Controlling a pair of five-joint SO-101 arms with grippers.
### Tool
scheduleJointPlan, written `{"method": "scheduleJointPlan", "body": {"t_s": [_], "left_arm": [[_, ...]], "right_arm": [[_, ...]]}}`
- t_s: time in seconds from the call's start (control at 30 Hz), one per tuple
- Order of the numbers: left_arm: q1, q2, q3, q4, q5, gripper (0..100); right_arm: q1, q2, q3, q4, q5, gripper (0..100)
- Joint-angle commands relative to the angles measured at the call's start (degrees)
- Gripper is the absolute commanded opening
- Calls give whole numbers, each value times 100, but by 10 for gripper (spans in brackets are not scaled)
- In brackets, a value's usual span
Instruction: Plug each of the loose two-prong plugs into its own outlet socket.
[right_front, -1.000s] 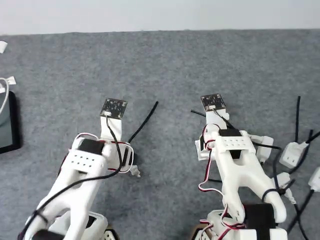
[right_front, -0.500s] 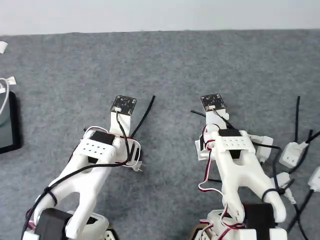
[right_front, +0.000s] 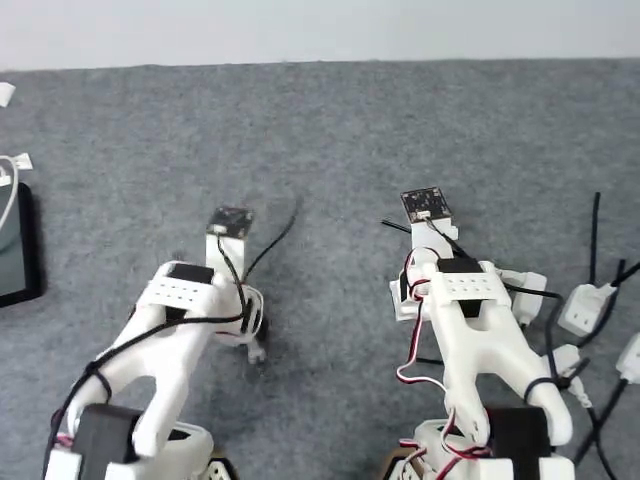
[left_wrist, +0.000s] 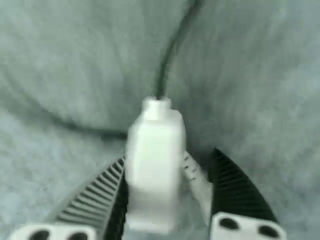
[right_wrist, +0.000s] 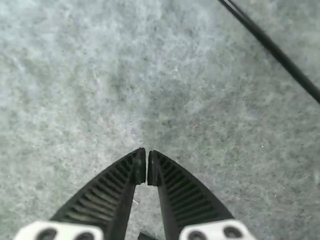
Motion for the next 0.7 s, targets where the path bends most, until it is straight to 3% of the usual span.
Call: {"method": "scheduleJointPlan", "body": {"t_s": [0.0,0.3,0.43,0.67], "left_arm": [[-352,-18,-101,62,-440,176],[-413,-70,-198,26,-677,135],[-404,-70,-549,70,-695,41],[-273,-70,-1640,1081,-668,28]], "right_arm": [[-40,13,-316,-75,62,15],[-40,13,-316,-84,62,15],[-40,13,-316,-84,62,15],[-40,13,-316,-84,62,15]]}}
